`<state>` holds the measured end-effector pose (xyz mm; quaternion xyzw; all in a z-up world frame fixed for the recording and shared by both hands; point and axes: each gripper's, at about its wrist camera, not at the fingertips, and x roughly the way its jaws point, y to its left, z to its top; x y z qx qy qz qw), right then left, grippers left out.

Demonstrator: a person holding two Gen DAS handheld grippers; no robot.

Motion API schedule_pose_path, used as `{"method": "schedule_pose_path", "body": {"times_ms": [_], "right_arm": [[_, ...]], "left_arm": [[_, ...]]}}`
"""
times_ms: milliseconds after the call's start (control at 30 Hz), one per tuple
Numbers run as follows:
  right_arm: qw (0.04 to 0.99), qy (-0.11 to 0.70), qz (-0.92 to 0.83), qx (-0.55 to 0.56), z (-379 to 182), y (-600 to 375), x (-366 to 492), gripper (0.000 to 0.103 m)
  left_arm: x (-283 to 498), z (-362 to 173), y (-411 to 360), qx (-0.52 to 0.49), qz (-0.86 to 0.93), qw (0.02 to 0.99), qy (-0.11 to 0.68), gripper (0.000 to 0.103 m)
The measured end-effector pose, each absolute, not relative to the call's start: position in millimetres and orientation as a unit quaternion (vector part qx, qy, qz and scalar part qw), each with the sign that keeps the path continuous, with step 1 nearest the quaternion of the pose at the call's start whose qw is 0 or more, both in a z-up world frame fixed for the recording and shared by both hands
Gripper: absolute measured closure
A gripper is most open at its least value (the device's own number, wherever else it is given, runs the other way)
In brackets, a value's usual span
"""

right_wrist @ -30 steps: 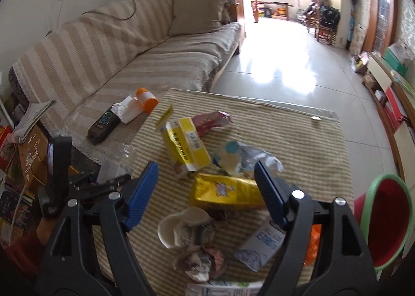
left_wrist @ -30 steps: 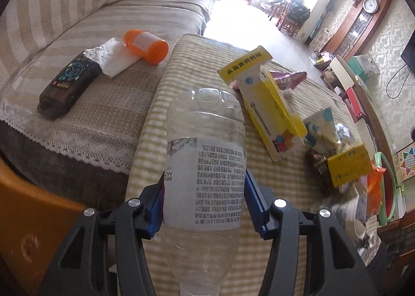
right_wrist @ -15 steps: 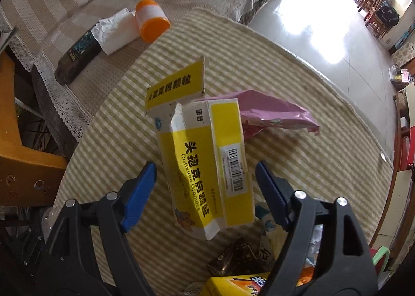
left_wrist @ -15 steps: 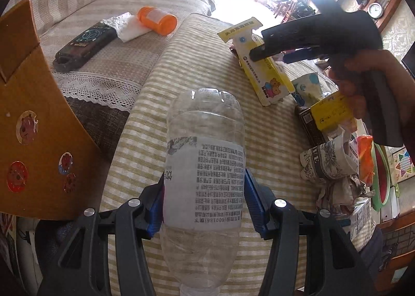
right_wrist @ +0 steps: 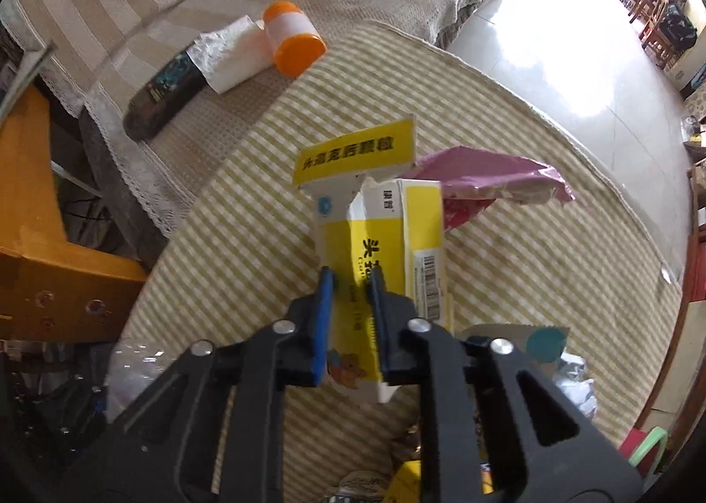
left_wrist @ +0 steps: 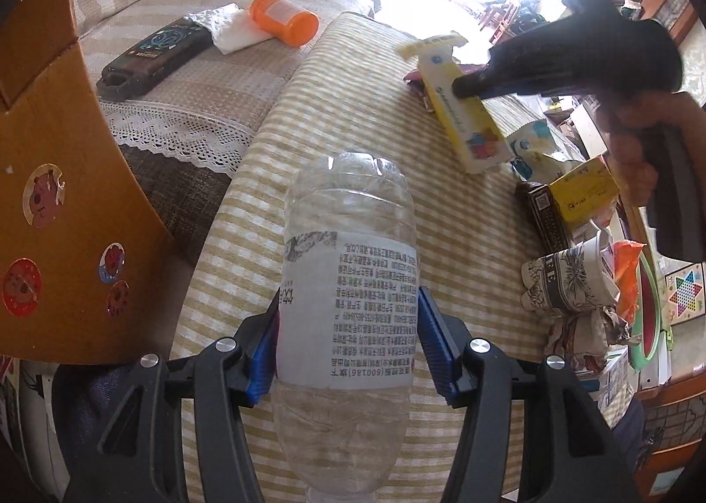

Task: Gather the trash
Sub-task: 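Grasp the yellow medicine box with the right tool while the left holds the bottle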

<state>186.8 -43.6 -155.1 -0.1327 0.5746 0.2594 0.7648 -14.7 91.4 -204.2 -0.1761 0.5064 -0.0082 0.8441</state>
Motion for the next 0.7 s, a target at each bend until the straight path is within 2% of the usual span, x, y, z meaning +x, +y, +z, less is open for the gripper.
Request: {"method": "schedule_pose_path", "body": {"times_ms": [33, 133, 200, 267, 300, 333, 533, 600, 633, 700], "right_arm": [[0.768, 0.57, 0.265, -0.125, -149.6, -45.5, 183.2, 0.102], [0.775, 0.558, 0.265, -0.134, -140.3, -47.8, 174.8, 0.102], [0.776, 0.56, 0.258, -0.134, -142.5, -46.4, 173.4, 0.099], [0.772, 0.574, 0.251, -0.111, -145.9, -50.9, 182.0, 0.059], [0.773, 0.579, 0.242, -0.098, -148.6, -52.1, 185.7, 0.024], [0.774, 0.58, 0.237, -0.09, -151.0, -52.9, 187.4, 0.019], [0.755, 0.618, 0.185, -0.117, -184.4, -42.7, 198.3, 0.019], [0.754, 0.623, 0.172, -0.118, -194.6, -42.0, 199.8, 0.02], [0.757, 0.62, 0.169, -0.117, -196.8, -42.8, 199.2, 0.031], [0.759, 0.618, 0.177, -0.103, -199.5, -44.7, 197.3, 0.039]], "left_arm": [[-14.3, -205.0, 90.4, -0.175, -0.009, 0.844, 0.507, 0.05], [-13.5, -206.3, 87.8, -0.169, -0.006, 0.843, 0.51, 0.05], [-12.9, -205.5, 87.2, -0.168, -0.007, 0.844, 0.509, 0.041], [-12.0, -204.8, 88.3, -0.169, -0.008, 0.846, 0.505, 0.034], [-12.0, -204.6, 88.7, -0.17, -0.006, 0.847, 0.504, 0.031], [-12.1, -204.7, 89.4, -0.172, -0.006, 0.846, 0.504, 0.031], [-11.1, -202.4, 93.2, -0.185, -0.008, 0.845, 0.502, 0.03], [-12.3, -200.8, 92.5, -0.183, -0.01, 0.848, 0.497, 0.022], [-12.7, -200.4, 91.8, -0.183, -0.011, 0.849, 0.496, 0.022], [-12.4, -200.7, 90.5, -0.183, -0.017, 0.848, 0.496, 0.022]]}}
